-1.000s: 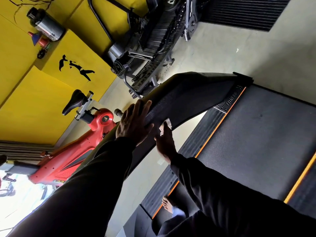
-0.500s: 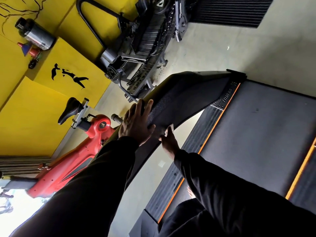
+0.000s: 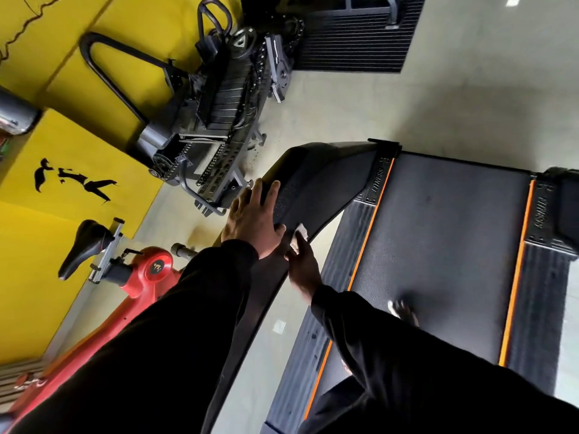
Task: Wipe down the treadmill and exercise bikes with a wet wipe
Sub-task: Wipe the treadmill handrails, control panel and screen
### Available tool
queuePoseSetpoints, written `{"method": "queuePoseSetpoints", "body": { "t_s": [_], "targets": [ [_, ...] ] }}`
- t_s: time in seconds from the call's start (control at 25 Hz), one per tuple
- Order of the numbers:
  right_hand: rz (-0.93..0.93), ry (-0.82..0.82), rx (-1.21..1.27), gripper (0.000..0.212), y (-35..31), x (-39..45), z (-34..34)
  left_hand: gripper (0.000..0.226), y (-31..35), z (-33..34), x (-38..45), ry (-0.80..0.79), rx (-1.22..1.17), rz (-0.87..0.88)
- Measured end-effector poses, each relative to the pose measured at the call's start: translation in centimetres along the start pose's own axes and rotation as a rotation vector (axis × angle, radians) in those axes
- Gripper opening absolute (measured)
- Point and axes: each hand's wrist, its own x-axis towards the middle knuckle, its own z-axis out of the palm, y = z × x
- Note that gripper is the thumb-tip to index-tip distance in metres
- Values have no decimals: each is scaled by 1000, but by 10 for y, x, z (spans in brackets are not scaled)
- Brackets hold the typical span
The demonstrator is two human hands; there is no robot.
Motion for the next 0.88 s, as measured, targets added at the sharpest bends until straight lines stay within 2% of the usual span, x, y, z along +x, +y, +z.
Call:
{"method": "queuePoseSetpoints", "body": {
  "t_s": [0.08,0.24,0.36,0.48,0.6,0.68,0.8,0.88],
  "targets": [
    [-27,-7,-14,53,19,-7,7,89,2,-1,6,-16,-2,5],
    [71,-6,-2,52,13,22,1,89,6,-5,22,-42,-11,21],
    [-33,87,-10,57,4,18,3,89,9,-6,29,-66,-12,30],
    [-120,108,-117,50,12,3,-1,88,13,-7,35,-63,9,50],
    [-19,84,-46,50,2,21,-8,88,14,-7,40,-69,16,57],
    [-92,119,-36,53,-8,28,-5,88,15,-7,43,-77,22,57],
    [-317,156,-105,57,-6,14,2,88,16,-8,48,-81,9,69],
    [-358,142,-152,59,9,10,-1,88,18,-8,50,-82,16,72]
  ]
}}
